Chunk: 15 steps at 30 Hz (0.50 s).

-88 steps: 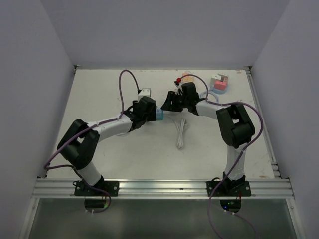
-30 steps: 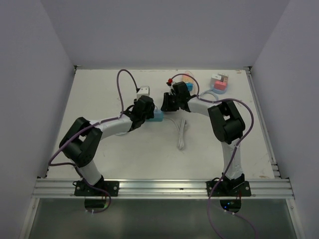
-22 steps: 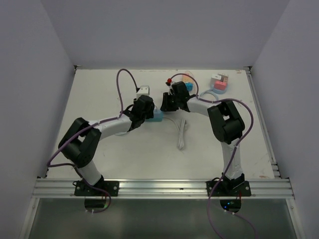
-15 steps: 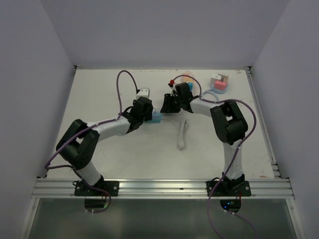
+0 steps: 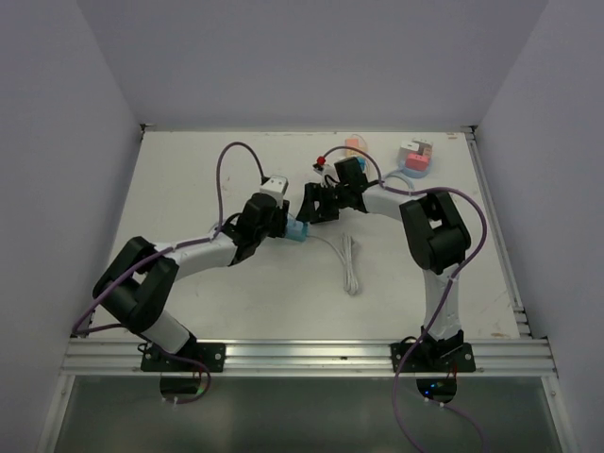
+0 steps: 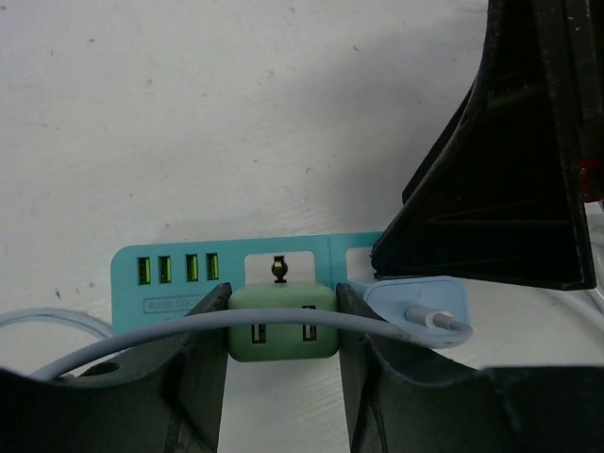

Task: Pull the plug off the socket

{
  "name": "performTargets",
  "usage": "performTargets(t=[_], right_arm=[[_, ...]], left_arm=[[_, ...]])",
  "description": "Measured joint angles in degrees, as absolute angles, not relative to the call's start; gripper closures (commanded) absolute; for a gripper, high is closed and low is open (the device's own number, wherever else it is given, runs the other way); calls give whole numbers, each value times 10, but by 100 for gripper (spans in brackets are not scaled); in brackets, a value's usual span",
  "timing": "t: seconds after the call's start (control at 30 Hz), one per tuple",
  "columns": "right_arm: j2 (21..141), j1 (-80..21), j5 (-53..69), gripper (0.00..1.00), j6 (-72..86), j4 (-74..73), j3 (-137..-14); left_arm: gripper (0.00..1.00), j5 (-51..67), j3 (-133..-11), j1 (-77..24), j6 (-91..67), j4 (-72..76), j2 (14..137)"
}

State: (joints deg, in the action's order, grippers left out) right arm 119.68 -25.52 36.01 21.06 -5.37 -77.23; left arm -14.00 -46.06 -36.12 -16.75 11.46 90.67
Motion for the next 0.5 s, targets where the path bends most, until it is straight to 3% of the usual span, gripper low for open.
performTargets(t=[0.33, 0.5], right_arm=[[1227, -256, 444, 31, 189, -75, -807], [1235, -258, 475, 41, 177, -88, -817]], left_arm=[[100, -116, -402, -361, -132, 176, 853], [100, -101, -374, -361, -126, 209, 842]])
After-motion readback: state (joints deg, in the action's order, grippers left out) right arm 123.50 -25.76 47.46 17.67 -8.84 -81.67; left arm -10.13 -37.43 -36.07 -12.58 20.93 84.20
